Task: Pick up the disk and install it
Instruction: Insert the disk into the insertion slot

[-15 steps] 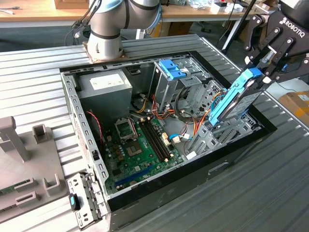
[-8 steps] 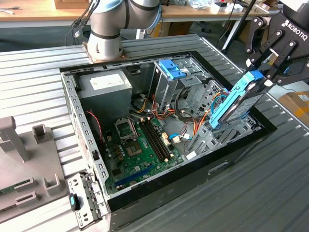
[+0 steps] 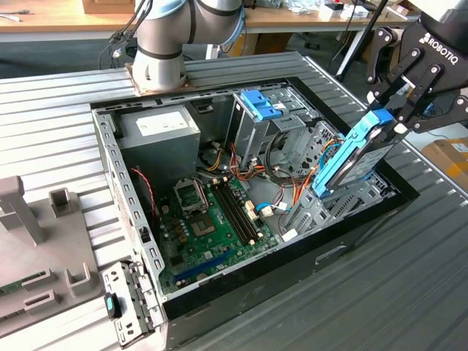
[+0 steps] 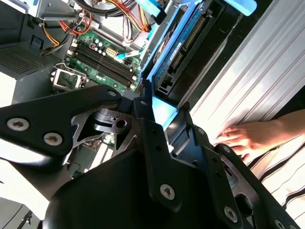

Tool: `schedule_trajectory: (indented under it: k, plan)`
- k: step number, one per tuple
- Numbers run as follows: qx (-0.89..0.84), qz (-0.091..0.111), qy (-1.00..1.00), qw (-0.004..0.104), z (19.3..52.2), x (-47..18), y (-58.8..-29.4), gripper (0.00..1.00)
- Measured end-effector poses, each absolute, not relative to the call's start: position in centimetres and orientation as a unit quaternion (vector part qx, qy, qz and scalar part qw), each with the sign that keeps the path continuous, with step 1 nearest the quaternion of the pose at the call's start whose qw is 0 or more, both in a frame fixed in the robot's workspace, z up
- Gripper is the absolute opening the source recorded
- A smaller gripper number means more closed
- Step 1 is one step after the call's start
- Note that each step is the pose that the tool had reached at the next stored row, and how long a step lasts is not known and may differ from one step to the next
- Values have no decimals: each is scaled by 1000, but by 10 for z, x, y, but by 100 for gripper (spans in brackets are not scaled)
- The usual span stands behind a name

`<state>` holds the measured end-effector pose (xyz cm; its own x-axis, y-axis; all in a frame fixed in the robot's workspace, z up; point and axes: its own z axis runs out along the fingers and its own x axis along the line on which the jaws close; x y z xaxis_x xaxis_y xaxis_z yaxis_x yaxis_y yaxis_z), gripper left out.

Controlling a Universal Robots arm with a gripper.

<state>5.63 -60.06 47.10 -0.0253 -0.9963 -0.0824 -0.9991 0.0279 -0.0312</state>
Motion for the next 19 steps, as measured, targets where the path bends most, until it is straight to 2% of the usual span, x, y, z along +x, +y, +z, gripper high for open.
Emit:
schedule_trajectory:
  k: [19]
  plan:
    - [-697, 16, 716, 39, 451, 61, -599, 37]
